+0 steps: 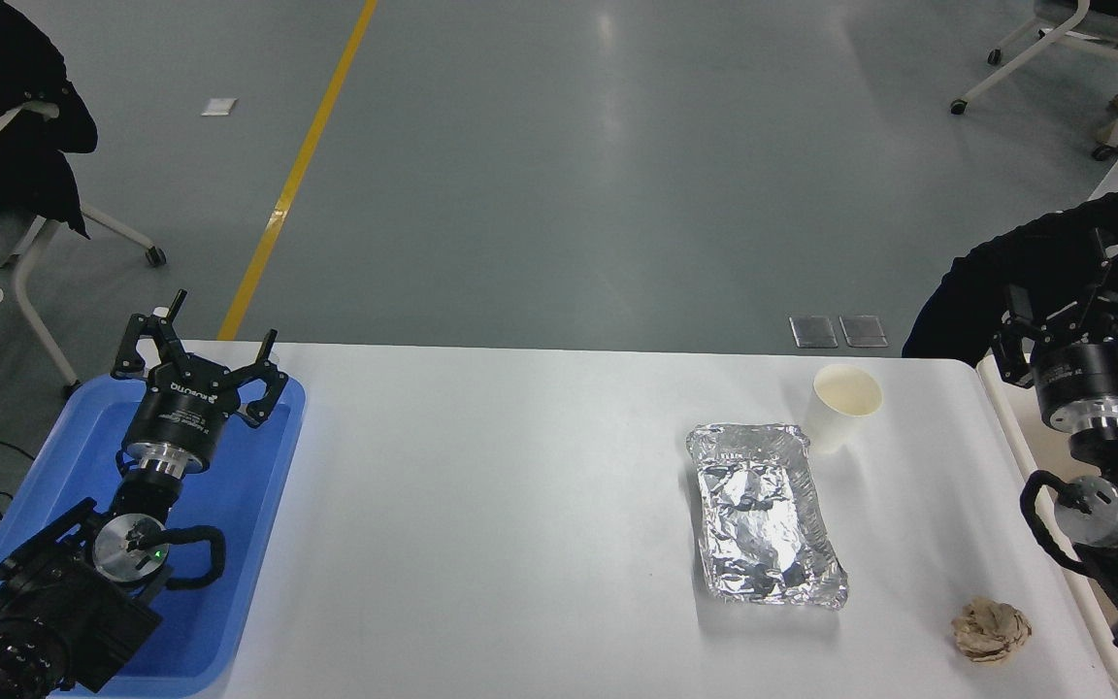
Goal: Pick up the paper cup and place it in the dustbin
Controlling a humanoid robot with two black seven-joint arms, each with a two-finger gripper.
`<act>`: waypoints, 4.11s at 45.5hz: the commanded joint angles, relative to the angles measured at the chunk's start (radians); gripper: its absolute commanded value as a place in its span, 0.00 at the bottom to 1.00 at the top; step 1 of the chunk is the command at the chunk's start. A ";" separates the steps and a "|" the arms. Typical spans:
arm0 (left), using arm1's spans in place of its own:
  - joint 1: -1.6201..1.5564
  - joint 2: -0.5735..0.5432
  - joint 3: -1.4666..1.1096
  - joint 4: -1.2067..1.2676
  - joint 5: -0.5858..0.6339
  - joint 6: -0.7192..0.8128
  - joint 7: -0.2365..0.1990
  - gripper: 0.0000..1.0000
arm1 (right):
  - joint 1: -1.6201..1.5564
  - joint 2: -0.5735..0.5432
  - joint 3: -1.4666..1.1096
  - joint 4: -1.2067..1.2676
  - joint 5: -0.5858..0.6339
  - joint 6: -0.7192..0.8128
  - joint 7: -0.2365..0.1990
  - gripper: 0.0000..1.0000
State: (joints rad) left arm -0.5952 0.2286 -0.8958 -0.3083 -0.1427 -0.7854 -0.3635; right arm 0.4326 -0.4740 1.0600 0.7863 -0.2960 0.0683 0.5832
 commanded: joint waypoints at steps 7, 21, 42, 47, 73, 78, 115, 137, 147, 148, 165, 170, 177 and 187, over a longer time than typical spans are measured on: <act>-0.002 0.002 0.002 0.000 0.000 0.000 0.002 1.00 | -0.002 0.000 -0.001 -0.001 0.000 0.001 0.000 1.00; -0.002 0.000 0.002 0.000 0.000 0.000 0.000 1.00 | 0.003 0.003 -0.018 -0.001 0.000 -0.001 0.001 1.00; -0.002 0.000 0.002 0.000 0.000 0.000 0.000 1.00 | 0.020 0.000 -0.018 -0.001 0.003 -0.001 0.000 1.00; -0.002 0.000 0.002 0.000 0.000 0.000 0.000 1.00 | 0.032 0.000 -0.020 -0.001 0.003 -0.001 0.000 1.00; -0.002 0.000 0.002 0.000 0.000 0.000 0.000 1.00 | 0.486 -0.222 -0.739 -0.050 0.170 -0.044 -0.014 1.00; -0.002 0.000 0.002 -0.002 0.000 0.000 0.000 1.00 | 0.653 -0.256 -1.065 -0.047 0.323 -0.057 -0.029 1.00; -0.002 0.000 0.003 -0.002 0.000 0.000 0.002 1.00 | 1.393 -0.164 -1.856 0.152 0.266 0.126 -1.157 1.00; -0.002 0.002 0.002 0.000 0.000 0.000 0.000 1.00 | 1.482 -0.078 -1.772 0.191 0.137 0.717 -1.143 1.00; -0.002 0.000 0.003 0.000 0.000 0.000 0.000 1.00 | 1.470 -0.043 -1.758 0.166 0.043 0.717 -1.131 1.00; -0.002 0.000 0.002 0.000 0.000 0.000 0.000 1.00 | 1.466 -0.043 -1.747 0.166 0.037 0.717 -1.111 1.00; -0.002 0.000 0.002 0.000 0.000 0.000 0.000 1.00 | 1.399 -0.045 -1.720 0.146 -0.224 0.717 -0.672 1.00; -0.002 0.000 0.002 0.000 0.000 0.000 0.000 1.00 | 1.382 -0.045 -1.724 0.142 -0.227 0.717 -0.675 1.00; -0.002 0.000 0.002 0.000 0.000 0.000 0.000 1.00 | 1.359 -0.045 -1.724 0.128 -0.229 0.714 -0.675 1.00; -0.002 0.002 0.002 -0.002 0.000 0.000 0.000 1.00 | 1.279 -0.026 -1.761 0.055 -0.233 0.659 -0.677 1.00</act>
State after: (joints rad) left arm -0.5967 0.2291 -0.8943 -0.3084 -0.1427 -0.7854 -0.3636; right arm 1.7879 -0.5174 -0.6705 0.9069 -0.5146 0.7764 -0.1076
